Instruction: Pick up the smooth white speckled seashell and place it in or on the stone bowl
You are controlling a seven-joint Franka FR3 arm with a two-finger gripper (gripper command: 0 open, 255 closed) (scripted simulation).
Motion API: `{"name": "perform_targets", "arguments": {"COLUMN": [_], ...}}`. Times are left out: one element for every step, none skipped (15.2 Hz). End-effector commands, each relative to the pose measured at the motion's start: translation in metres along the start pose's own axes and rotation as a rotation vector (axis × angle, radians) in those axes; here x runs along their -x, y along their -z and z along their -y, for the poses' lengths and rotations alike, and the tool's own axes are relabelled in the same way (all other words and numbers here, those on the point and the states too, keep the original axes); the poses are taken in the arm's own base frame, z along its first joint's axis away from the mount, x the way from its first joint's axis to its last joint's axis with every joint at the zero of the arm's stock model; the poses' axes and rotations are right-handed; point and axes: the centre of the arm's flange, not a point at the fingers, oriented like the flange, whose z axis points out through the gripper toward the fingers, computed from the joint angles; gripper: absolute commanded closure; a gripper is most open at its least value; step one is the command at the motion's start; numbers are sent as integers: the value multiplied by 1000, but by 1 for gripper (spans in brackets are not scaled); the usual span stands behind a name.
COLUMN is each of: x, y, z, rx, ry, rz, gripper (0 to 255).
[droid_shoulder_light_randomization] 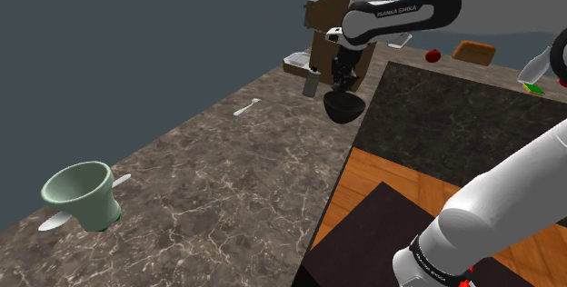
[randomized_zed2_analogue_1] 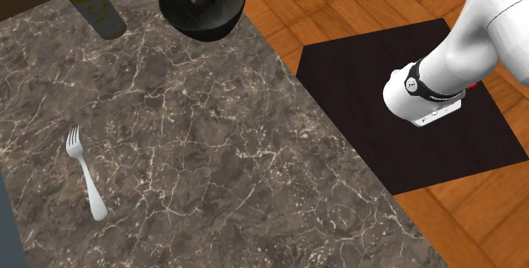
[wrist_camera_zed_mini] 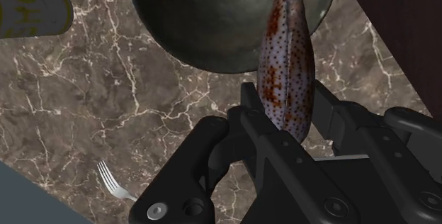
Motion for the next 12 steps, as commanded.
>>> {"name": "perform_targets", "arguments": {"x": [24,36,47,62,61,61,61,61,61,60,60,60], "y": [0,-2,-3,-4,-9,-15,-20,-25,-30,-36,-41,-46], "z": [-14,-20,-26,-34,-34,-33,-32,-32,-31,-30,-30,-29], "rx": [0,0,0,0,0,0,0,0,0,0,0,0], "ry": [1,1,1,1,1,1,1,1,1,1,1,1], "rz": [1,1,1,1,1,1,1,1,1,1,1,1], "gripper": [255,255,255,255,255,255,255,255,255,255,255,255]}}
